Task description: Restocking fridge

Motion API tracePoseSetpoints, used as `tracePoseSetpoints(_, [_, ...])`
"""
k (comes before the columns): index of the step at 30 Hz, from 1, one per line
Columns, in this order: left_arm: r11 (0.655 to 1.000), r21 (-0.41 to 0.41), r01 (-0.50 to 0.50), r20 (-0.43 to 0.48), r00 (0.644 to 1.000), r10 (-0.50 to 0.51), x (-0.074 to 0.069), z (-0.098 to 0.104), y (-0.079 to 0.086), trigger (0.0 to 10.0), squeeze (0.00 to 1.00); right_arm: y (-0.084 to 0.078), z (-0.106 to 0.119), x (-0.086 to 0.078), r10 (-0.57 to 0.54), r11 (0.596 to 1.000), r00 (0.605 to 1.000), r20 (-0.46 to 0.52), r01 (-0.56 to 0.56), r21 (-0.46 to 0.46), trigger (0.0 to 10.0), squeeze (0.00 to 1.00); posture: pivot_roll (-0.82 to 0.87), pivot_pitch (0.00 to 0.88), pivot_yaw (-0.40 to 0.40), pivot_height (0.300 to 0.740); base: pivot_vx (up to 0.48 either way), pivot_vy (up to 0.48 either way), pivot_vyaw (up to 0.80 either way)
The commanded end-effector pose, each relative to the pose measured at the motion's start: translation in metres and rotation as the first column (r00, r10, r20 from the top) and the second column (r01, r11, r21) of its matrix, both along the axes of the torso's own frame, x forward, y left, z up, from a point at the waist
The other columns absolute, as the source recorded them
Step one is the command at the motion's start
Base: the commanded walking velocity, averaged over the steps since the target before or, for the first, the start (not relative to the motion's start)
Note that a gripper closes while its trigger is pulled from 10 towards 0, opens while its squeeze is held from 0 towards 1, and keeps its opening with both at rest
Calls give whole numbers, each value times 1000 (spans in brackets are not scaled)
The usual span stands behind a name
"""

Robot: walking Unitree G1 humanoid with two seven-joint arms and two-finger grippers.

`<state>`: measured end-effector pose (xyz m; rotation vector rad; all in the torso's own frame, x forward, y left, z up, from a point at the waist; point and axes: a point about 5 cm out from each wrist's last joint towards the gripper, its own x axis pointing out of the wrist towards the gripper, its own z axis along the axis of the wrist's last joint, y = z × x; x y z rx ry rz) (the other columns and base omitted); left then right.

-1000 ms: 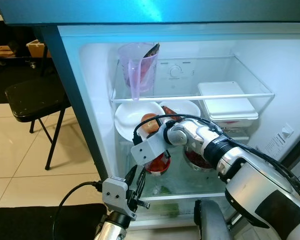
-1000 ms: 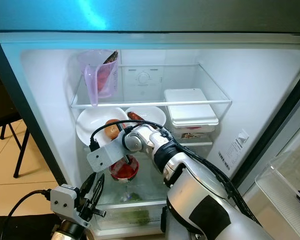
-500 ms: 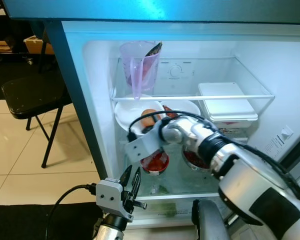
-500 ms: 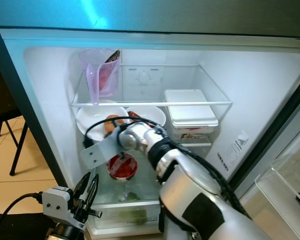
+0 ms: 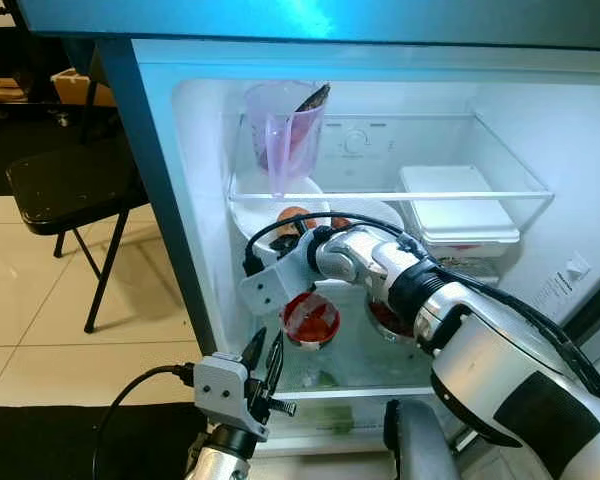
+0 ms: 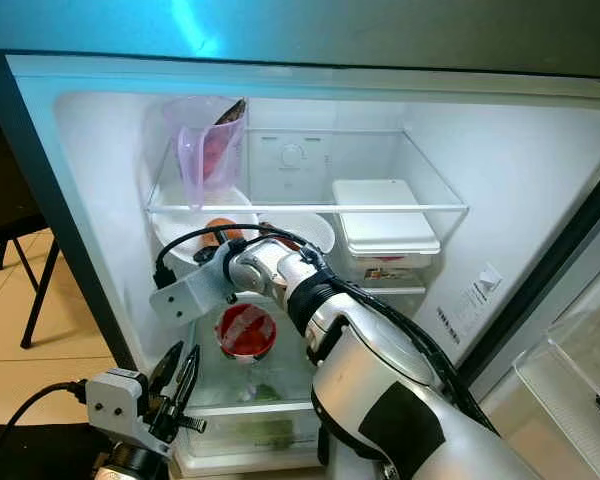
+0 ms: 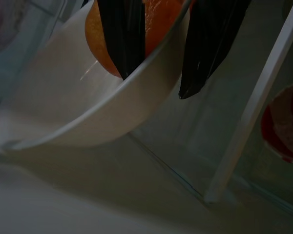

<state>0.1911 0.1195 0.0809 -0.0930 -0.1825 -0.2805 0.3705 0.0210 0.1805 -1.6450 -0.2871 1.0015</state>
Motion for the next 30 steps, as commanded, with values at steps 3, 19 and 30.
tracePoseSetpoints(3, [1000, 9, 7, -12, 1000, -7, 1, 0, 0, 10000, 0, 2, 15, 5, -10, 999, 998, 61, 8, 41, 10000, 1000, 75, 0, -81, 476, 0, 0, 0])
tracePoseSetpoints(19, [1000, 14, 18, -10, 1000, -18, 8, 0, 0, 10000, 0, -8, 23, 9, -16, 997, 998, 57, 12, 82, 10000, 0, 63, 0, -63, 476, 0, 0, 0])
tracePoseSetpoints(30, [999, 20, 34, -7, 999, -33, 12, 0, -1, 10000, 0, -16, 25, 2, 92, 981, 990, -104, -72, 178, 10000, 0, 47, 0, -45, 476, 0, 0, 0])
